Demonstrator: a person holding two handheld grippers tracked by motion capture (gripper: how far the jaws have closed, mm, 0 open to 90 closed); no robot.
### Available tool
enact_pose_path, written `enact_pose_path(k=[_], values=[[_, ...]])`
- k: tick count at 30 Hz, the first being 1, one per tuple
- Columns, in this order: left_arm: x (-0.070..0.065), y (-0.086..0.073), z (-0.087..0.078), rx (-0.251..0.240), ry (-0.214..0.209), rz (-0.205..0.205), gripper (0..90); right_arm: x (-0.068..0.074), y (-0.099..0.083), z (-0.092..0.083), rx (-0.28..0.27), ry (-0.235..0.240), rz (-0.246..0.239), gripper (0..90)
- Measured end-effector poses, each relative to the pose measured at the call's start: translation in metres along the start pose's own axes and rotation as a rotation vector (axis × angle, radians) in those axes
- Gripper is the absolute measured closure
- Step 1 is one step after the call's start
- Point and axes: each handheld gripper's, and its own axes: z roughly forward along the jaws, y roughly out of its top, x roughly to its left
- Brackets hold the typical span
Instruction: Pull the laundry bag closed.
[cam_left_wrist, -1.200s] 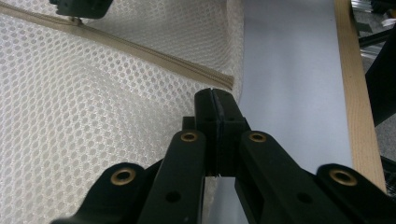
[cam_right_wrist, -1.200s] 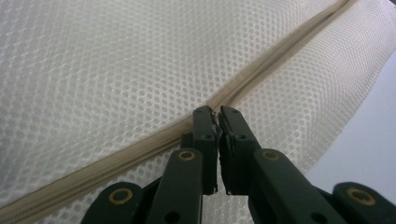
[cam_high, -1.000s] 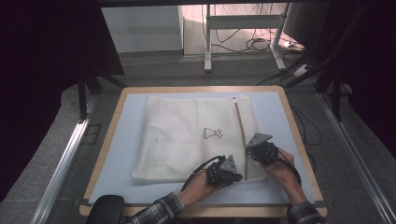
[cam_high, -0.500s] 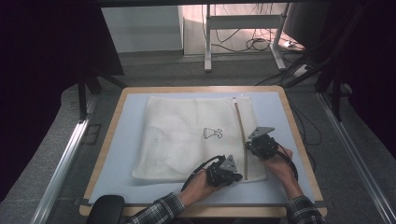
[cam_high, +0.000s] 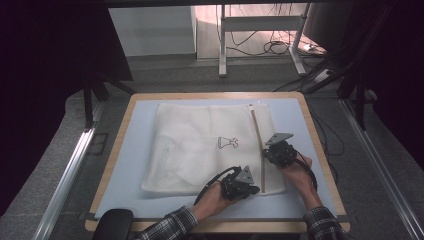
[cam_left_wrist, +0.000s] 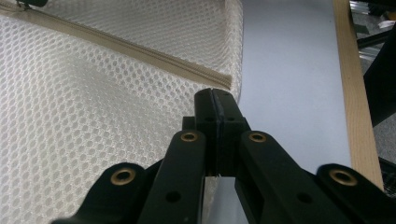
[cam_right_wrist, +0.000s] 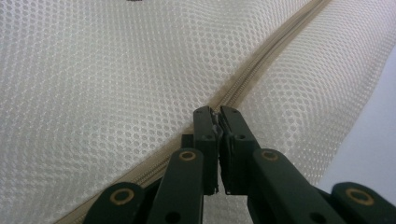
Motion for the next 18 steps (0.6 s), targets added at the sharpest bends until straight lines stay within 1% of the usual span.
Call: enact_pose_path(k=[4, 11, 14, 18], values=[[0.000, 0.000, 0.000, 0.000, 0.000, -0.001, 90.0, -0.003, 0.002, 0.002, 0.000, -0.003, -0.003, 85.5], [0.000, 0.000, 0.000, 0.000, -0.001, 0.000, 90.0, -0.008, 0.006, 0.006, -0.004, -0.009, 0.007, 85.3], [0.000, 0.000, 0.000, 0.000, -0.001, 0.001, 90.0, -0.011, 0.008, 0.008, -0.004, -0.018, 0.000, 85.3], [0.000, 0.000, 0.000, -0.001, 0.000, 0.001, 90.0, -0.014, 0.012, 0.011, -0.005, -0.018, 0.014, 85.3]])
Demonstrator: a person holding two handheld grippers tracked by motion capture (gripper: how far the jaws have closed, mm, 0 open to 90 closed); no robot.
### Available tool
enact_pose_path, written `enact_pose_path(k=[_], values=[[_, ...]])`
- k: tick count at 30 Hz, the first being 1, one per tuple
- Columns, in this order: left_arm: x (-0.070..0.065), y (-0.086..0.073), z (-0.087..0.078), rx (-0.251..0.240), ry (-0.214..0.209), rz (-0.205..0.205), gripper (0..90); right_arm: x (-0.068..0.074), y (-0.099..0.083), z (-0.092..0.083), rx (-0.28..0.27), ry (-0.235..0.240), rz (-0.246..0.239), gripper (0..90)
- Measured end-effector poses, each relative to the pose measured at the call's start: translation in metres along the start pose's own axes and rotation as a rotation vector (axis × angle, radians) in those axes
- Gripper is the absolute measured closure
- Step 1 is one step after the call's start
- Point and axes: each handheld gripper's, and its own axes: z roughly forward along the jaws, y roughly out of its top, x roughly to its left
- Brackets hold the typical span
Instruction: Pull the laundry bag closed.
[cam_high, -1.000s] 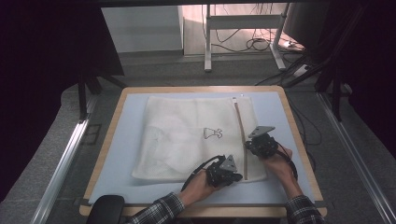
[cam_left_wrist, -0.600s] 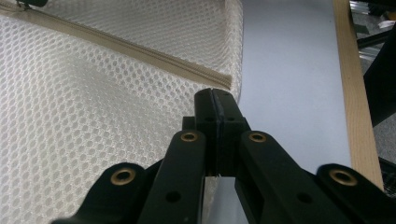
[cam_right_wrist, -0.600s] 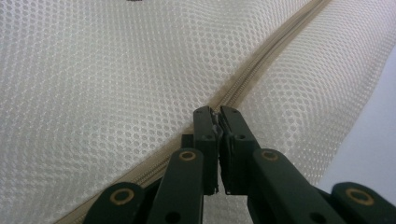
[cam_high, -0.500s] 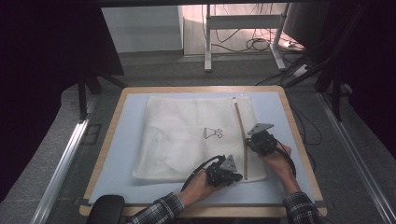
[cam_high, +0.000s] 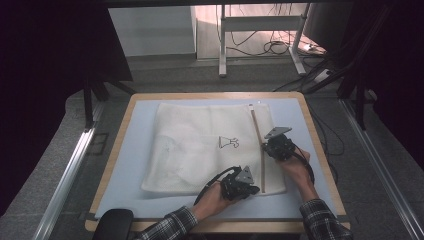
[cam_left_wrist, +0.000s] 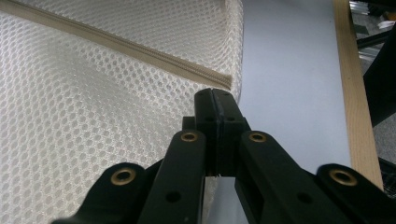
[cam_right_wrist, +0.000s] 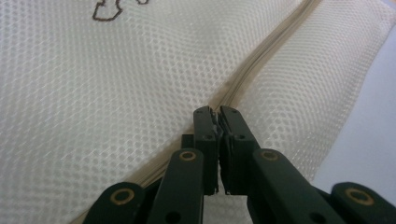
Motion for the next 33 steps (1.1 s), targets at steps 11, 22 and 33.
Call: enact_pose_path(k=[11, 22, 33], values=[[-0.001, 0.000, 0.000, 0.001, 0.006, 0.006, 90.0, -0.007, 0.007, 0.010, -0.001, -0.014, 0.012, 85.3], [-0.002, 0.000, 0.000, 0.000, 0.009, 0.008, 90.0, -0.016, 0.015, 0.019, -0.001, -0.036, 0.013, 85.3], [-0.001, 0.000, 0.000, 0.001, 0.009, 0.007, 90.0, -0.025, 0.024, 0.029, 0.003, -0.056, 0.009, 85.4]])
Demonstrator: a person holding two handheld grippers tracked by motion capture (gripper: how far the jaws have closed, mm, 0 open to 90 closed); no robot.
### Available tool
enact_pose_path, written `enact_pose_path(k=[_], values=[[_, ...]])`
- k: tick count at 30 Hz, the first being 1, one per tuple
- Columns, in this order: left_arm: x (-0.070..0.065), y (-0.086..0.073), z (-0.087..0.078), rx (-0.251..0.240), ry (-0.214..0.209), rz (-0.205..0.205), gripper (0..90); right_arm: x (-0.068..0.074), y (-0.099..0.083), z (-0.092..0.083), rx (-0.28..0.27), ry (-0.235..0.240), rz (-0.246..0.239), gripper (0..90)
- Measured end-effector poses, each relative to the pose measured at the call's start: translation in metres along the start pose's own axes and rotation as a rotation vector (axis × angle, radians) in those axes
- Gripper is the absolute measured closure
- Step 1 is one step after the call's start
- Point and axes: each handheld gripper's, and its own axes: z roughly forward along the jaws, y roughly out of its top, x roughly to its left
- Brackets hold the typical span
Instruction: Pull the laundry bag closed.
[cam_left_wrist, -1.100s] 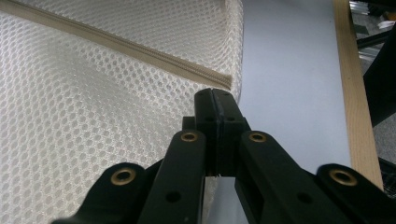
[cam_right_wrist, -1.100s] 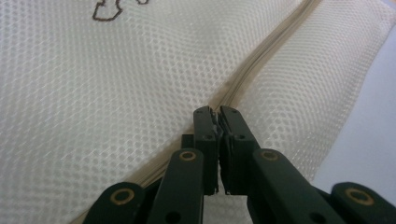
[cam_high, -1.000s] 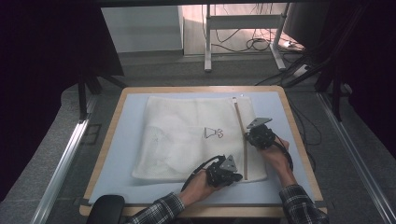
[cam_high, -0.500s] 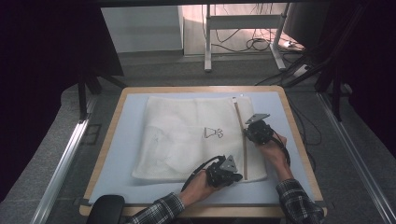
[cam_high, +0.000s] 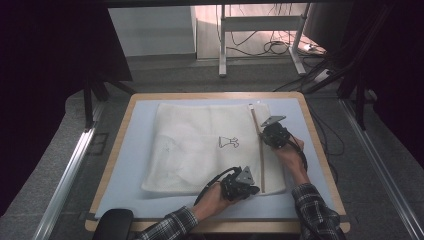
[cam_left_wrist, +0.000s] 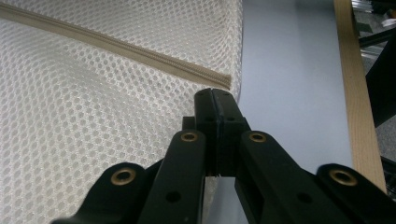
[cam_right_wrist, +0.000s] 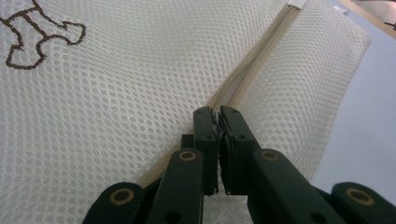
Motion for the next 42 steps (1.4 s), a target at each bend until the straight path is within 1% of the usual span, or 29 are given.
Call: enact_pose_path(k=[9, 10, 11, 17, 23, 27, 31, 40, 41, 42], values=[[0.000, 0.000, 0.000, 0.002, 0.003, 0.006, 90.0, -0.006, 0.006, 0.008, 0.001, -0.003, 0.009, 85.3], [0.000, 0.000, 0.000, 0.002, 0.003, 0.007, 90.0, -0.007, 0.006, 0.009, -0.001, -0.009, 0.007, 85.1], [0.000, 0.000, 0.000, 0.002, 0.003, 0.006, 90.0, -0.007, 0.007, 0.010, -0.002, -0.005, 0.014, 85.4], [0.000, 0.000, 0.000, 0.003, 0.006, 0.011, 90.0, -0.013, 0.013, 0.017, 0.000, -0.022, 0.007, 85.4], [-0.001, 0.000, 0.000, 0.002, 0.010, 0.012, 90.0, -0.016, 0.016, 0.022, 0.000, -0.027, 0.014, 85.1], [-0.002, 0.000, 0.000, 0.002, 0.013, 0.014, 90.0, -0.020, 0.019, 0.025, 0.003, -0.029, 0.005, 85.1], [-0.002, 0.000, 0.000, 0.001, 0.013, 0.013, 90.0, -0.024, 0.023, 0.030, -0.002, -0.031, 0.026, 85.2], [-0.001, 0.000, 0.000, 0.001, 0.012, 0.012, 90.0, -0.031, 0.027, 0.037, -0.009, -0.031, 0.046, 84.9], [-0.001, 0.000, 0.000, 0.001, 0.011, 0.011, 90.0, -0.031, 0.027, 0.039, -0.011, -0.025, 0.050, 85.0], [-0.001, 0.000, 0.000, 0.001, 0.012, 0.012, 90.0, -0.033, 0.029, 0.040, -0.010, -0.034, 0.047, 84.9]])
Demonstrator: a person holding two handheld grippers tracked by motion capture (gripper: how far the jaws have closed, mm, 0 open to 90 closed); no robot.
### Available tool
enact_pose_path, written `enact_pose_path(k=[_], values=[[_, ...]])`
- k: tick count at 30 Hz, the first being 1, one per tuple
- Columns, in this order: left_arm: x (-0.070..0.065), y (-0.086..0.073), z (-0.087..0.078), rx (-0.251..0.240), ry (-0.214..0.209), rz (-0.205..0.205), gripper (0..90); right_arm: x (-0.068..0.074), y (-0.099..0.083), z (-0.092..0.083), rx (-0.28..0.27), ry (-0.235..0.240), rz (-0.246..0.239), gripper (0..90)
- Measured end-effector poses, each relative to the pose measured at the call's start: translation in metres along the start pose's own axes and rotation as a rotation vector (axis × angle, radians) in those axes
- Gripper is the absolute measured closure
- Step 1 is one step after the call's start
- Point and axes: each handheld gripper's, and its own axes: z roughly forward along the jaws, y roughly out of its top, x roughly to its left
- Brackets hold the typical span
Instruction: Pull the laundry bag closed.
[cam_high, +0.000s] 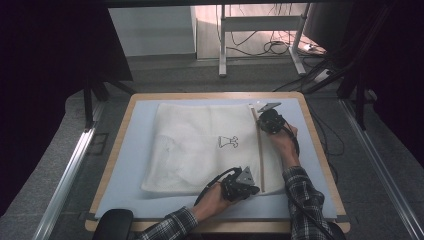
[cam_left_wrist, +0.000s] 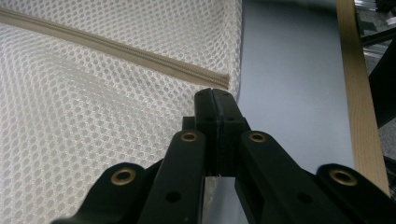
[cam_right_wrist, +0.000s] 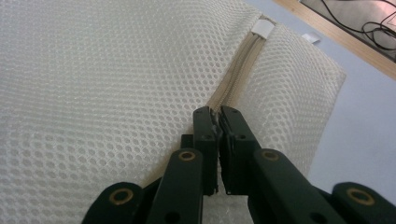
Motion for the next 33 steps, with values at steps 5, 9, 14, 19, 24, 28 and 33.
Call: enact_pose_path(k=[5, 9, 14, 19, 24, 28, 33], values=[[0.000, 0.000, 0.000, 0.000, 0.000, 0.000, 90.0, -0.002, 0.004, 0.004, -0.002, -0.004, 0.007, 84.9], [0.000, 0.000, 0.000, 0.000, 0.000, 0.000, 90.0, -0.005, 0.006, 0.008, -0.004, -0.009, 0.009, 84.9], [0.000, 0.000, 0.000, -0.001, 0.001, 0.000, 90.0, -0.008, 0.009, 0.011, -0.007, -0.015, 0.010, 84.7], [0.000, 0.000, 0.000, -0.001, 0.001, -0.001, 90.0, -0.009, 0.011, 0.013, -0.008, -0.017, 0.017, 84.2], [-0.001, 0.000, 0.000, -0.007, 0.000, -0.009, 90.0, -0.010, 0.013, 0.016, -0.006, -0.029, 0.004, 84.2], [-0.001, 0.000, 0.001, -0.009, 0.000, -0.011, 90.0, -0.011, 0.015, 0.018, -0.003, -0.036, 0.003, 84.1], [0.000, 0.000, 0.000, 0.000, 0.001, -0.002, 90.0, -0.014, 0.019, 0.022, 0.002, -0.039, 0.000, 83.9]])
